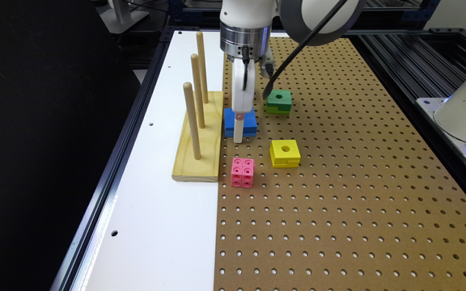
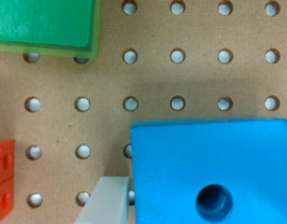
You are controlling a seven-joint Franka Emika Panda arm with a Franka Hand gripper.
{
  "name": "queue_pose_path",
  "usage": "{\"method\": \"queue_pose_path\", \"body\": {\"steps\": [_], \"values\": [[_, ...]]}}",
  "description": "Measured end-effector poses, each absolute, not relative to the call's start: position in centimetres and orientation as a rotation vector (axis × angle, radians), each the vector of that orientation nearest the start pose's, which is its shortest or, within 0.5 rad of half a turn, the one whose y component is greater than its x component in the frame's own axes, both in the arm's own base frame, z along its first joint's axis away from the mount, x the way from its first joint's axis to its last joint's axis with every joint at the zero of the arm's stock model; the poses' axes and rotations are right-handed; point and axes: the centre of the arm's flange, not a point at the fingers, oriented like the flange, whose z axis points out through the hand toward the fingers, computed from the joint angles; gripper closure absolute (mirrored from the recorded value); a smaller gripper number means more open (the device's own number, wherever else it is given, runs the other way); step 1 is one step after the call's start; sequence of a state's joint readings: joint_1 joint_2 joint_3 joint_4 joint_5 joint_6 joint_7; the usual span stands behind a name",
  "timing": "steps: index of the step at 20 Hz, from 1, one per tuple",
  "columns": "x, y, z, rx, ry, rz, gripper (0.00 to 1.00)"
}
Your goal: Pick up blue block.
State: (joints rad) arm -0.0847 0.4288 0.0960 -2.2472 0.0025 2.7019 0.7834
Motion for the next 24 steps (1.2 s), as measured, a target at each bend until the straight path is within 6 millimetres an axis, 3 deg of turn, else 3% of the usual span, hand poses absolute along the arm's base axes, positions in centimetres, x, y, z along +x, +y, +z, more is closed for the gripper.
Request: {"method": "queue_pose_path", "body": {"steps": [1, 2, 12, 19, 24], "values": [[54.5, 0.8, 17.6, -2.858, 1.18, -0.018, 0.0], [54.7, 0.8, 17.7, -2.857, 1.179, -0.022, 1.0], [54.7, 0.8, 17.8, -2.857, 1.18, -0.02, 1.0], [54.9, 0.7, 21.7, -2.868, 1.179, -0.016, 1.0], [54.8, 0.7, 22.0, -2.87, 1.179, -0.011, 1.0]]}}
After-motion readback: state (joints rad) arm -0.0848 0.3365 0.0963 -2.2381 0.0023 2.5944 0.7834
